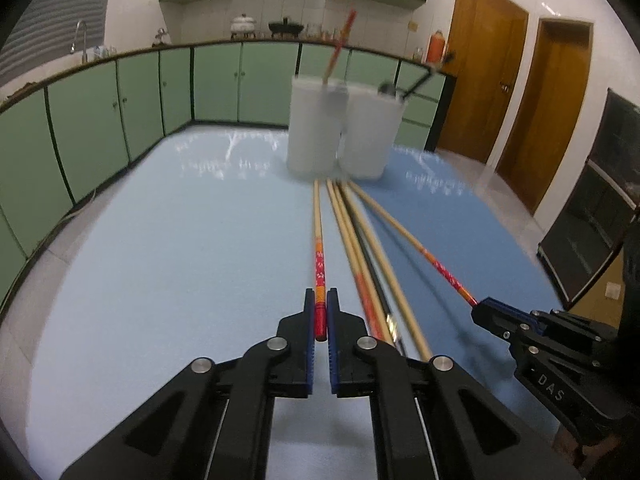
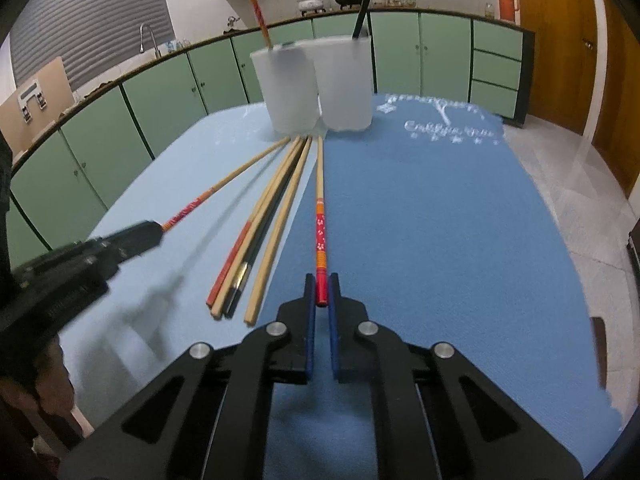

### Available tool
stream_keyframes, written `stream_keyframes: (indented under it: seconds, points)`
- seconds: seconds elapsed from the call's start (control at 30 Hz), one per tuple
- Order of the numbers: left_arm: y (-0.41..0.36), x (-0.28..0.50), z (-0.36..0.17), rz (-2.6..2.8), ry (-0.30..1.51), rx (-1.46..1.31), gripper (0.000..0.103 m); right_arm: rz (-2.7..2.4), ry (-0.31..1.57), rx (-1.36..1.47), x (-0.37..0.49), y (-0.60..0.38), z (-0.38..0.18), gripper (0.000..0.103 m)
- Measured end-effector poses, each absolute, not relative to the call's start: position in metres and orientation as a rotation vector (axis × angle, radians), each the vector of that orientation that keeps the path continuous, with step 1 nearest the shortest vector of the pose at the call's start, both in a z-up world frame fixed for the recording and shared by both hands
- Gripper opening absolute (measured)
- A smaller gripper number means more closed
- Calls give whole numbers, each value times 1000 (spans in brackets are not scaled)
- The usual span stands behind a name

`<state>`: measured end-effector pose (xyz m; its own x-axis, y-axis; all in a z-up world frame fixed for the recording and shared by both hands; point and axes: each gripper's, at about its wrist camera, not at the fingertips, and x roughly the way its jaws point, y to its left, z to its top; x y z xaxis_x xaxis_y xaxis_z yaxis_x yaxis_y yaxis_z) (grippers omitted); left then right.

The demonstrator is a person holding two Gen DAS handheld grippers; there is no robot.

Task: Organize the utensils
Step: 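Lift both chopsticks and carry them toward the white holder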

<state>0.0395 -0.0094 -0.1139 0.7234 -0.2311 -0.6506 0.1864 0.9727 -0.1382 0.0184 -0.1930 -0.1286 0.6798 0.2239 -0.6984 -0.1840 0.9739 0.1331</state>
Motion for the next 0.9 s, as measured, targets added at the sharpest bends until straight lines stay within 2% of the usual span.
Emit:
stream_keyframes:
  seconds: [0.53, 0.9]
  points:
    - [6, 55, -16, -235, 513, -40, 5, 250, 623, 114, 39, -227, -28, 5]
    - [0, 81, 1, -250, 611, 35, 5, 255, 582, 116, 63, -234, 11, 5]
